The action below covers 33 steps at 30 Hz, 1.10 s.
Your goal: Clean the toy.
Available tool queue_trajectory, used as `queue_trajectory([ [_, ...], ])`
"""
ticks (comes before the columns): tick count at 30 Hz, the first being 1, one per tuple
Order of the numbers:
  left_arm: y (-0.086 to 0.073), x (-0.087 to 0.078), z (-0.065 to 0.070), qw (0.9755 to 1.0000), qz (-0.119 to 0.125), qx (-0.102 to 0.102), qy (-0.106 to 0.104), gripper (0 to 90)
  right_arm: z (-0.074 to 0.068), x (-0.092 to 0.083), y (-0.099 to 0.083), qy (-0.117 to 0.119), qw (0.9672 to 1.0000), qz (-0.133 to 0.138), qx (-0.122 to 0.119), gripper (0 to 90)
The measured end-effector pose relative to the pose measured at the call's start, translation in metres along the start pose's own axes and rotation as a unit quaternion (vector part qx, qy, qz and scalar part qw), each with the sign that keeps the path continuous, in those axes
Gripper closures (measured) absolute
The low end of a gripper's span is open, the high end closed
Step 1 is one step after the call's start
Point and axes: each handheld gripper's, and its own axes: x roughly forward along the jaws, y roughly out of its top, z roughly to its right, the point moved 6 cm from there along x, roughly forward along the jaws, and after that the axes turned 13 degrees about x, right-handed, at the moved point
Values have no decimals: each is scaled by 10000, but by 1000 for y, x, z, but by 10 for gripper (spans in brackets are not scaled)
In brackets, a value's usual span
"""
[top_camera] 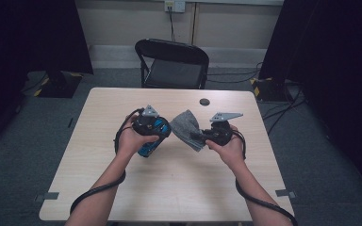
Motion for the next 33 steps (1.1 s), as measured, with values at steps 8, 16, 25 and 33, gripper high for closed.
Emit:
queue_trajectory([
  [8, -2, 1, -3, 10000, -2, -41, 58, 257, -3, -4, -2, 108, 9999, 12, -99, 753],
  [16, -4, 1, -7, 9999, -38, -96, 100, 257, -6, -5, -7, 187, 9997, -34, -166, 753],
  [25, -4, -4, -13, 9998, 4, -139, 165, 257, 11, -9, -14, -14, 10000, -12, -17, 753],
  [33, 8, -12, -8, 9999, 103, -4, 114, 257, 29, -12, -11, -413, 9989, 146, 151, 753],
])
